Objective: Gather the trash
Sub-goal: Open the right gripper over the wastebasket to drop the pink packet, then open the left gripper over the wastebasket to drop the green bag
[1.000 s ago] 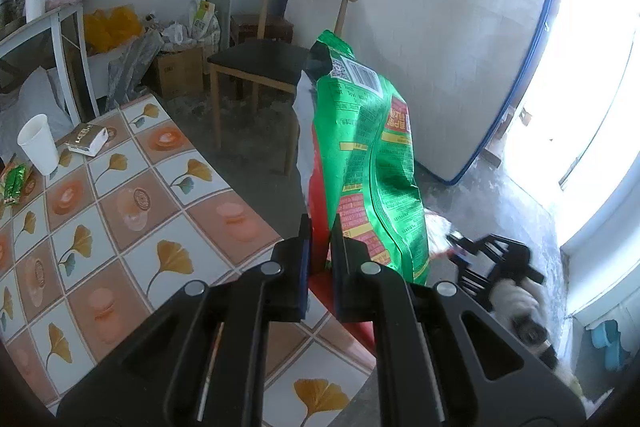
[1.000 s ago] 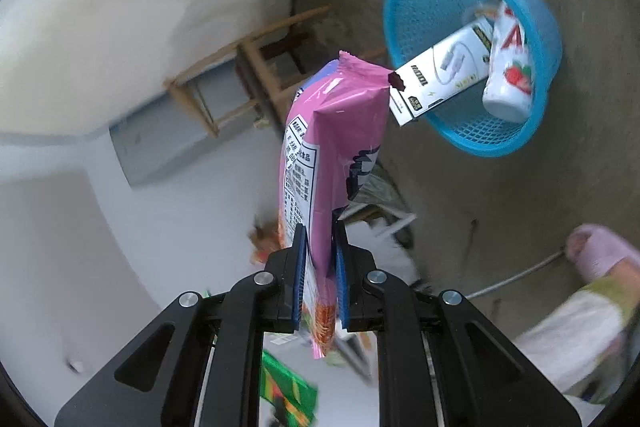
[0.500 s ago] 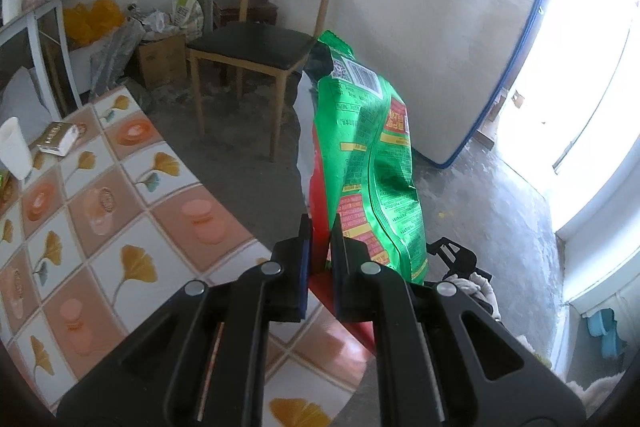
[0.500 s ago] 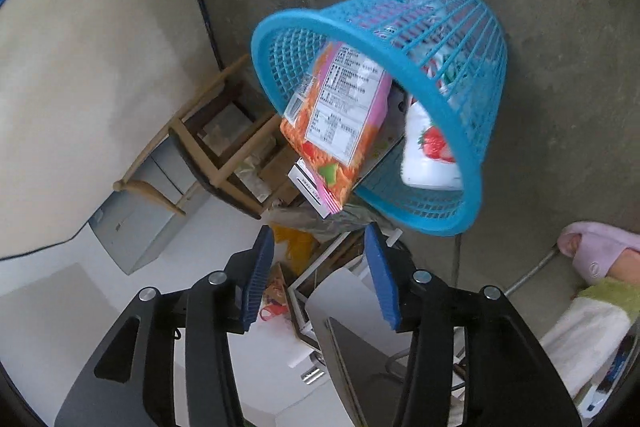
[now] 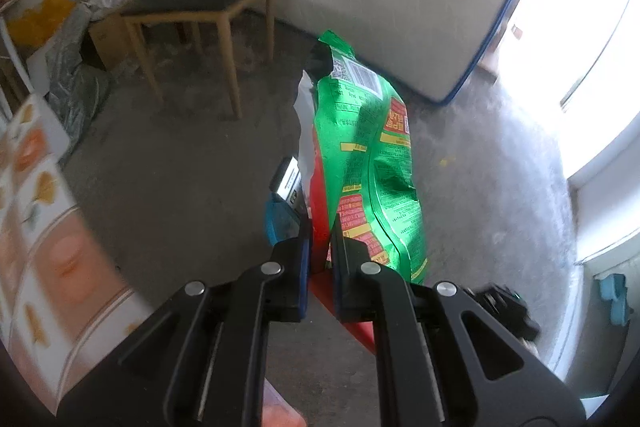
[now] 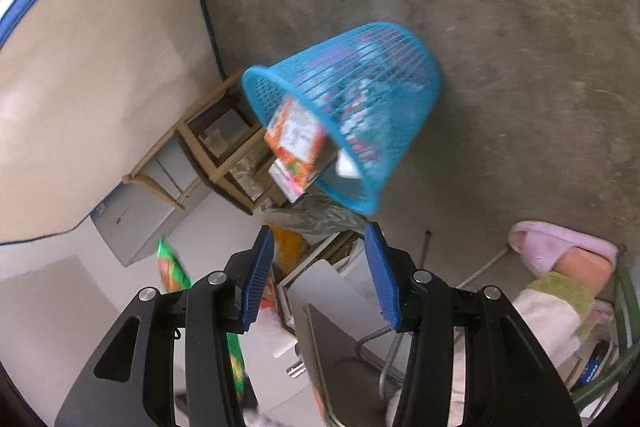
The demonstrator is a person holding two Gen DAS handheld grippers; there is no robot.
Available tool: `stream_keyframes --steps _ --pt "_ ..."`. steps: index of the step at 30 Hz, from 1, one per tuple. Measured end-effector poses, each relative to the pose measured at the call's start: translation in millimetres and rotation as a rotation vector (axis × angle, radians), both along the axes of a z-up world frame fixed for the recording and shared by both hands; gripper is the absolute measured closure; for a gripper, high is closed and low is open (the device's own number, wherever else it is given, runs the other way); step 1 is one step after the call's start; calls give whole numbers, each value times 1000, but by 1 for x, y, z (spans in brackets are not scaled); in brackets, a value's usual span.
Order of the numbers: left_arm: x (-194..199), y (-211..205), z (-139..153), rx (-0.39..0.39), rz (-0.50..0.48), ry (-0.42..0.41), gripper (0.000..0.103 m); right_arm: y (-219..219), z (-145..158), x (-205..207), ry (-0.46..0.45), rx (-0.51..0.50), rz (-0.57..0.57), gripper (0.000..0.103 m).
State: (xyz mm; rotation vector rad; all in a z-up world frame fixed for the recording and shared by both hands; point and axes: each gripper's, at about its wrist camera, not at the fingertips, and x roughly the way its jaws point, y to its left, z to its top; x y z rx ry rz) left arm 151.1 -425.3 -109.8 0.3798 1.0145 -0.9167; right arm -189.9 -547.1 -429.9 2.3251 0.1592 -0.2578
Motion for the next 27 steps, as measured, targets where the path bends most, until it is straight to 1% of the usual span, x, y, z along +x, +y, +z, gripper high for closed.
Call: stream_keyframes --steps 2,4,6,7,9,10,12,13,14,15,17,20,23,25,27 --pt "6 -26 -24 39 0 17 95 6 -6 -16 17 19 -16 57" --pt "16 -48 -50 72 26 56 95 11 -12 -31 38 33 -32 57" --pt "24 -63 -69 90 52 82 93 12 -14 -42 52 33 -41 57" --pt "27 -71 -81 104 63 78 90 11 -15 -46 59 32 -46 57" --pt "32 -79 -96 149 91 65 75 10 -15 -56 72 26 -57 57" --pt "36 -80 -102 161 104 82 72 9 -15 -60 76 20 -60 57" --pt "38 -78 -103 160 129 116 69 8 -14 -62 84 10 -62 57" --pt "38 -75 -99 141 135 128 68 7 -13 -62 84 4 -61 57" --pt "38 -70 -95 122 133 133 64 6 -13 -62 85 1 -60 57" --pt "36 -67 -89 106 128 126 63 6 -14 -61 85 -1 -55 57" --pt "34 -61 -75 82 117 111 62 7 -13 -57 80 1 -49 57" --pt "32 -44 -49 24 112 115 61 7 -7 -46 66 -15 -26 57" --pt "25 -22 -17 -41 98 103 57 5 9 -35 53 -69 9 57" --pt "16 0 7 -90 83 88 56 2 25 -28 52 -120 41 57" --pt "6 19 26 -128 71 72 52 -2 47 -19 55 -191 82 57"
